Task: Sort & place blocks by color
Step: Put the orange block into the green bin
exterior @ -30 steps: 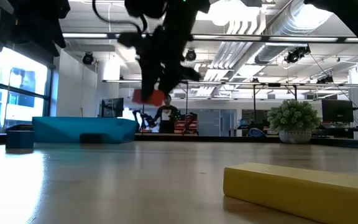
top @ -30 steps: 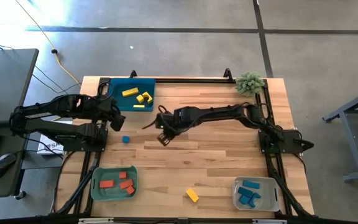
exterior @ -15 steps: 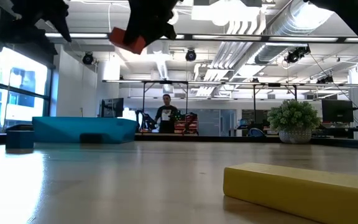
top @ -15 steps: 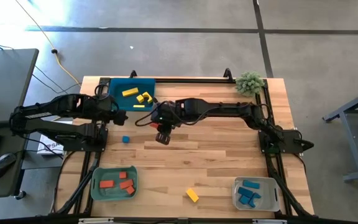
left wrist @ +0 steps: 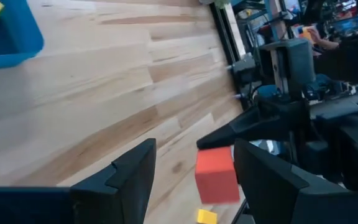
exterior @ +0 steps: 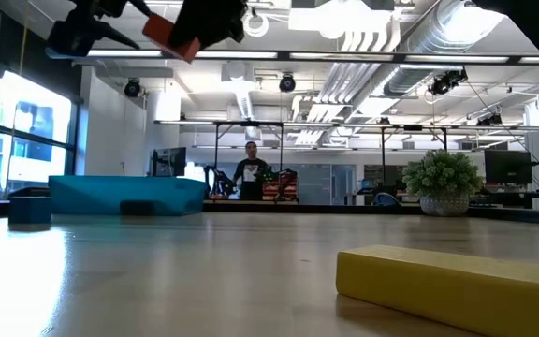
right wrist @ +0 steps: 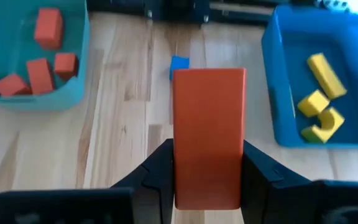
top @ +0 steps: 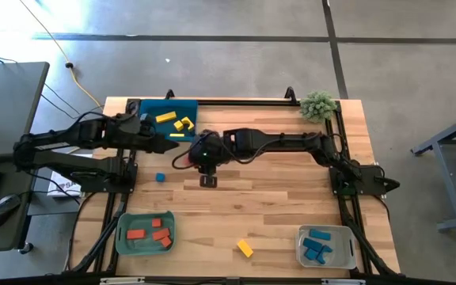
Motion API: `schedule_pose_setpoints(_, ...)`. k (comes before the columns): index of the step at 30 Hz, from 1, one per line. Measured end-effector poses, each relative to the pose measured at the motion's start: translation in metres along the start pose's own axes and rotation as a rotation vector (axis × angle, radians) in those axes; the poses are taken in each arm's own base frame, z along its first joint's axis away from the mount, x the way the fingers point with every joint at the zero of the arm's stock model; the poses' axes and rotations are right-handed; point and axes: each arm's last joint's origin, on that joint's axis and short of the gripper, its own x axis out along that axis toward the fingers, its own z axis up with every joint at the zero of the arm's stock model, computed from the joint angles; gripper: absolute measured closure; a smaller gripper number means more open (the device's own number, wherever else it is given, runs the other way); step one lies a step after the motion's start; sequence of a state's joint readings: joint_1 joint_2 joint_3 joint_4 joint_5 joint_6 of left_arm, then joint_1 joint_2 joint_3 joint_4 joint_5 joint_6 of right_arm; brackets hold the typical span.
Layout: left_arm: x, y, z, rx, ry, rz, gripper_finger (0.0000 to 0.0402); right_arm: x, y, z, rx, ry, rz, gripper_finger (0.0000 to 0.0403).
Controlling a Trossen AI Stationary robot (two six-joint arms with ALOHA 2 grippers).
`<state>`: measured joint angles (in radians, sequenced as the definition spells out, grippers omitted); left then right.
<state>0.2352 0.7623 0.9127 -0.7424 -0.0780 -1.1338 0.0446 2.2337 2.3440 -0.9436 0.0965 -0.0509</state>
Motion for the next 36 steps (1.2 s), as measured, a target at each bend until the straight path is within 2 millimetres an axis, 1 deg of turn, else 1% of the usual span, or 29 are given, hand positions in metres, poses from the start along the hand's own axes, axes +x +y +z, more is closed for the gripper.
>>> schedule_pose_setpoints(4,0.008,-0.003,0.0,-0.007,0.026,-0.002,0.0195,0.0,0.0,0.003,0.008,-0.027,-0.009,0.0303)
schedule_pose_setpoints(9,0.019,-0.008,0.001,0.01,0.045,-0.017,0.0195,0.0,-0.003,0.003,0.012,-0.022,-0.118,0.0303)
schedule_pose_setpoints(14,0.03,-0.013,0.002,0.022,0.047,-0.022,0.0195,0.0,-0.006,0.002,0.035,-0.022,-0.129,0.0303)
schedule_pose_setpoints(22,0.046,-0.013,-0.001,0.034,0.101,0.017,0.0195,0.0,-0.008,0.002,0.035,-0.02,-0.161,0.0303)
schedule_pose_setpoints(28,0.055,-0.015,0.0,0.067,0.1,0.012,0.0197,0.0,-0.008,0.002,0.036,-0.02,-0.161,0.0303)
schedule_pose_setpoints(32,0.057,-0.017,0.0,0.076,0.116,-0.003,0.0219,0.0,-0.01,0.002,0.04,-0.02,-0.164,0.0303)
schedule_pose_setpoints(36,0.057,-0.017,0.0,0.102,0.116,-0.006,0.0263,0.0,-0.01,0.002,0.037,-0.017,-0.167,0.0303)
